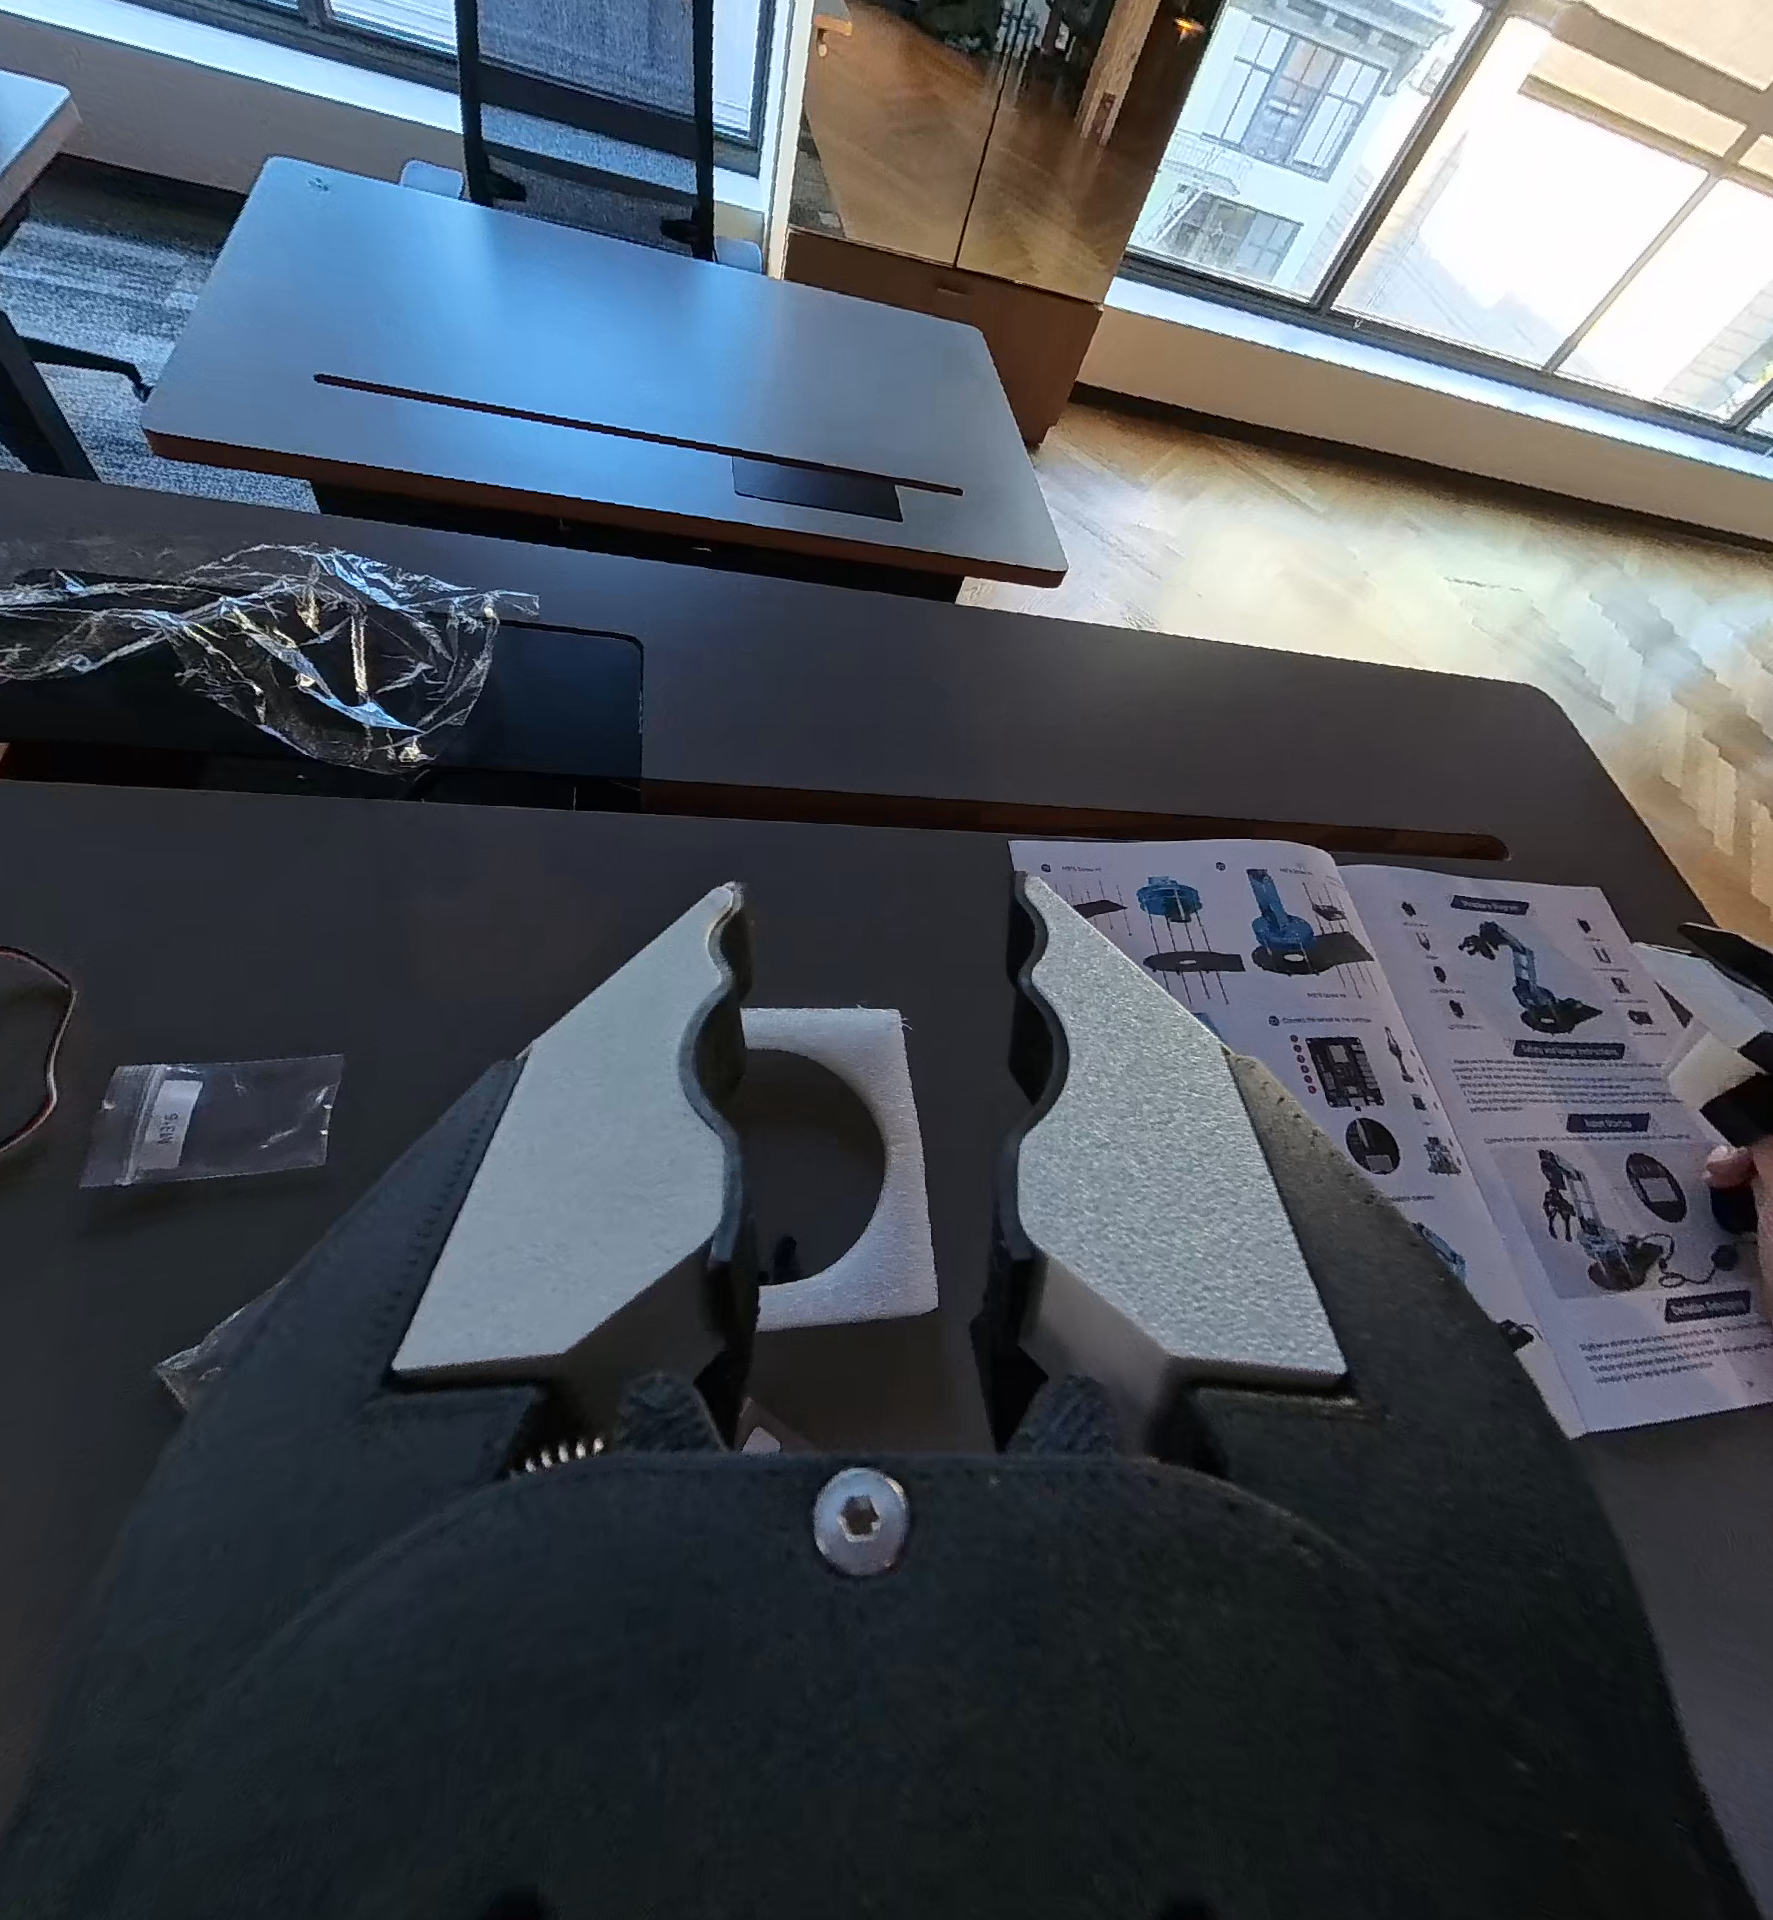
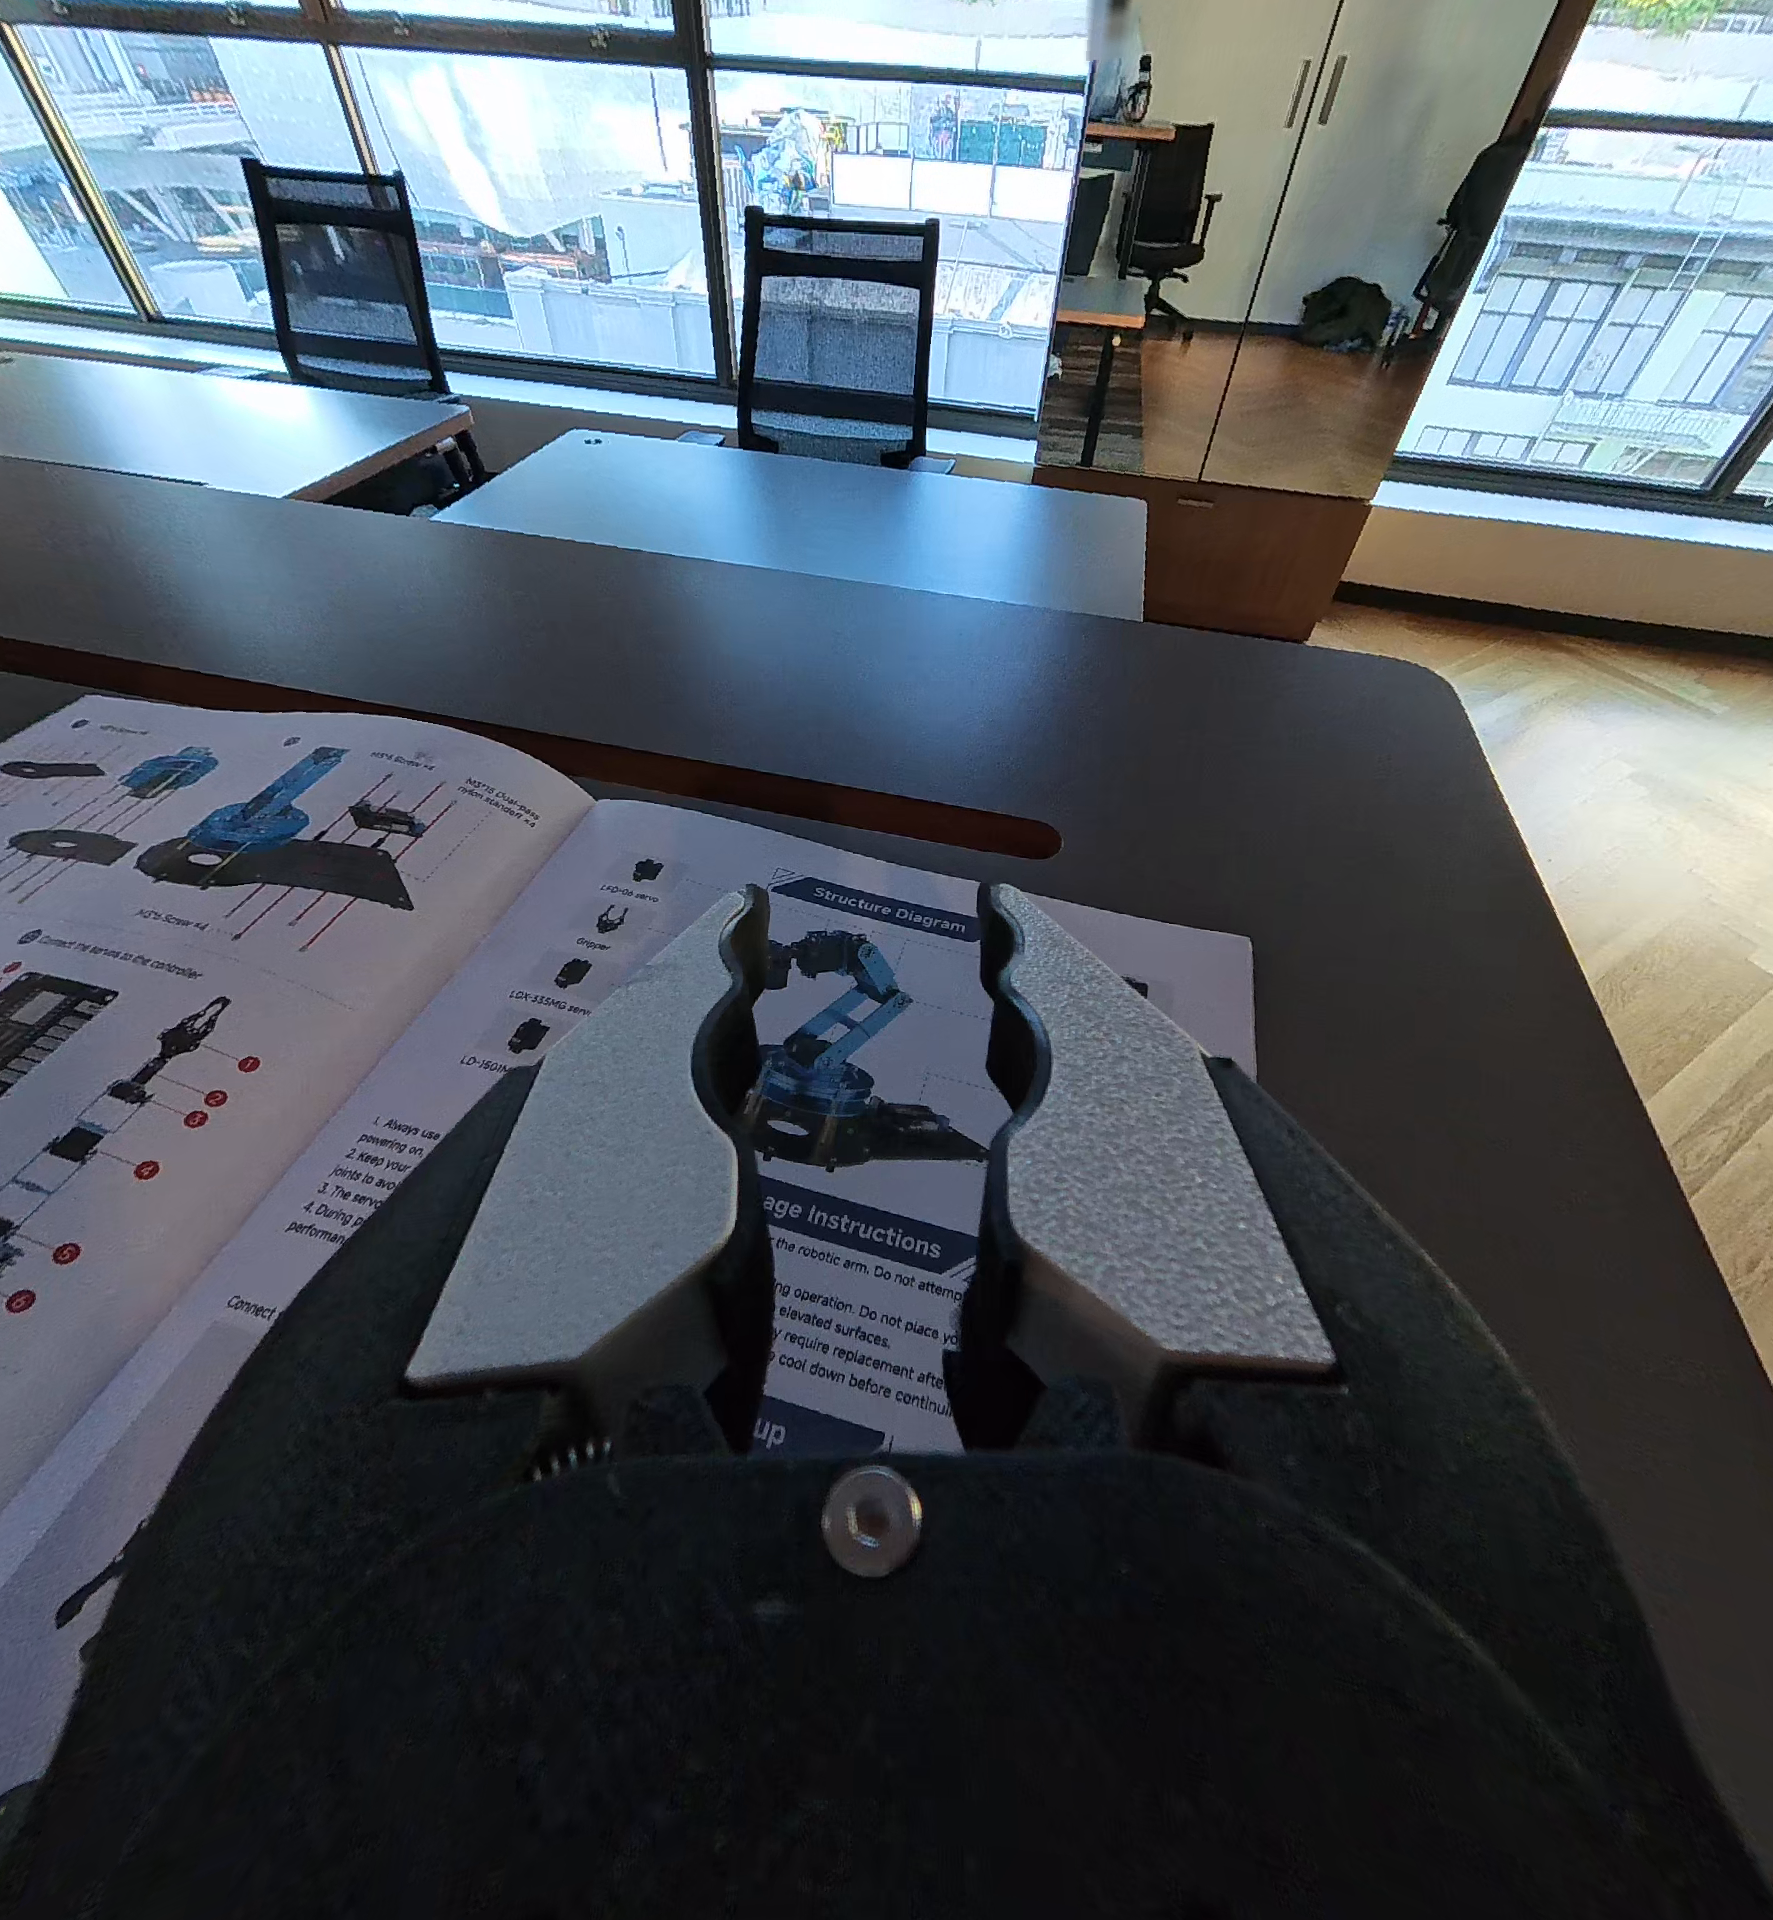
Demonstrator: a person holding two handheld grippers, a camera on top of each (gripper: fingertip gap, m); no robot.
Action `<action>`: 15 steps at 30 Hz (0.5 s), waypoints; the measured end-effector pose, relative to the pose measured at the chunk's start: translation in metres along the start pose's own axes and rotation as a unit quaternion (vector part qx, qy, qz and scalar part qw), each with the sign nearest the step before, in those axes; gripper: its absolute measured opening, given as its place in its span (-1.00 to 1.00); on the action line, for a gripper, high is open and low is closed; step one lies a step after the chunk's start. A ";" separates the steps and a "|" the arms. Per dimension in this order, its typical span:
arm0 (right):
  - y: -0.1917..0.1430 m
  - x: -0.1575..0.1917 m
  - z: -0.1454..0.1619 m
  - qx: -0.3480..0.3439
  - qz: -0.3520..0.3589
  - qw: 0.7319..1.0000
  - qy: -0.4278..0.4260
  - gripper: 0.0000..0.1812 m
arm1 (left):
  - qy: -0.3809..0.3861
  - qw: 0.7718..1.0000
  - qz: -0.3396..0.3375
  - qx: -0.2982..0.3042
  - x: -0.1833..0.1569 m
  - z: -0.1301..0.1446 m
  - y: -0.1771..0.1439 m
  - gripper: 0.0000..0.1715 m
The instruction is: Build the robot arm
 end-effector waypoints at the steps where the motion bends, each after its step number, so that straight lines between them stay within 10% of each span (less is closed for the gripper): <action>1: 0.000 0.000 0.000 0.000 0.000 1.000 0.000 -0.57 | 0.000 1.000 0.000 0.000 0.000 0.000 -0.001 -0.45; 15: 0.001 0.001 0.001 0.003 -0.002 1.000 -0.002 -0.58 | 0.006 1.000 0.011 -0.014 -0.007 -0.008 -0.013 -0.45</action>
Point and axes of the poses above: each gripper's, where its closed fingertips meet, y out along the fingers, z out of its underside, x = y × z across the jaws, the point moved 2 cm from there along -y, back along the fingers, and after that the axes turned 1 degree about -z, right-handed, at the moved point
